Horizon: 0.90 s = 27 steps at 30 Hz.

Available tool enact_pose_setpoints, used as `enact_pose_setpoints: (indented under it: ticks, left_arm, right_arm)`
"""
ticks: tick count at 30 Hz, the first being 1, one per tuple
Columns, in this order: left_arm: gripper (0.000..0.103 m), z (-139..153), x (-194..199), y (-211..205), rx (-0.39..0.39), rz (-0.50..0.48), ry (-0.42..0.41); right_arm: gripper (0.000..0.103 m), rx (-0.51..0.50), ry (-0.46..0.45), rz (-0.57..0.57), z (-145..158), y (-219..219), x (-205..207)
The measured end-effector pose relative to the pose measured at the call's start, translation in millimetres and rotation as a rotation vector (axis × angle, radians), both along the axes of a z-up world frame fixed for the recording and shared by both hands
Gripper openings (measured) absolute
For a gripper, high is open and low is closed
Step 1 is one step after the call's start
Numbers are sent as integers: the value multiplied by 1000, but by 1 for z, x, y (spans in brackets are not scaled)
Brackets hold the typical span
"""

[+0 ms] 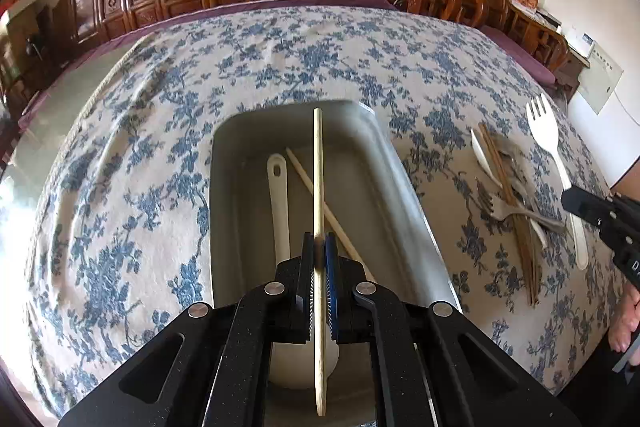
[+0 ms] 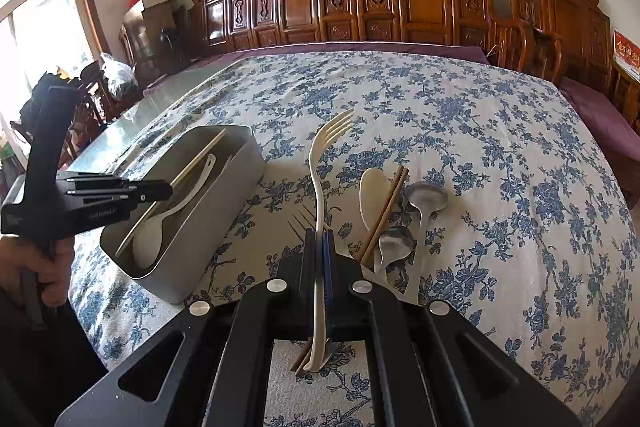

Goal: Organize utensils
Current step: 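Carry the chopstick into the grey tray and open the left tool, then lower the white fork into the grey tray and open the right tool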

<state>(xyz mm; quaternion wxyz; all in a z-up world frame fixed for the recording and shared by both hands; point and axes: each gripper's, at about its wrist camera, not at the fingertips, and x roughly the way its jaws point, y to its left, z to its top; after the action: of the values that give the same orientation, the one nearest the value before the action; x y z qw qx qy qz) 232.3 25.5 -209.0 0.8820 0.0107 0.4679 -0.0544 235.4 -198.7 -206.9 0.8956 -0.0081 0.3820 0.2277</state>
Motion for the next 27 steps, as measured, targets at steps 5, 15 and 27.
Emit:
enact_pose_setpoints:
  ticks: [5,15,27]
  left_arm:
    - [5,-4,-1,2,-11,3,-1]
    - [5,-5,3,5,-18,4,-9]
    - [5,17,-9,16,-22,14,-78]
  right_arm:
    - [5,-4,3,4,-1,4,0]
    - [4,-5,4,20,-2,14,-2]
    - [5,11,-15,73,7,40,-14]
